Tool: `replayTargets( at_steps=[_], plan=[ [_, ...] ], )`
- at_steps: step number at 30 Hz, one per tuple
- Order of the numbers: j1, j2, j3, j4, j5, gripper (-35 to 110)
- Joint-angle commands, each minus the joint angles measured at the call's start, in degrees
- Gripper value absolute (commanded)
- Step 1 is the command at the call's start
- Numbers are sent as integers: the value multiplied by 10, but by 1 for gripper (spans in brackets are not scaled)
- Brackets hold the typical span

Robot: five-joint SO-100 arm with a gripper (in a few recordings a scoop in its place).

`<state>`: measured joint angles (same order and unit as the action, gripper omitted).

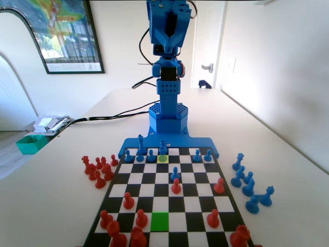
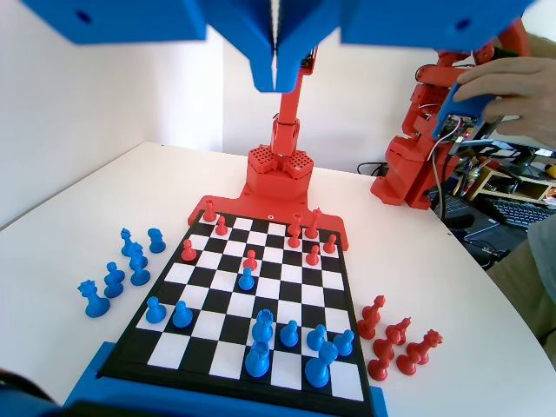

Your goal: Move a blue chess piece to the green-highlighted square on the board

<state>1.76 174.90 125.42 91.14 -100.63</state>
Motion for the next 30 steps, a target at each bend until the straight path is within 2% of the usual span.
replayTargets(
  at_steps=[1, 12, 22, 30],
  plan=[
    [2, 2, -11, -11, -24, 1],
    [-28, -105, -135, 20, -100, 1],
    [-14, -305, -214, 47, -280, 1],
    [41, -437, -227, 54, -470, 1]
  ],
)
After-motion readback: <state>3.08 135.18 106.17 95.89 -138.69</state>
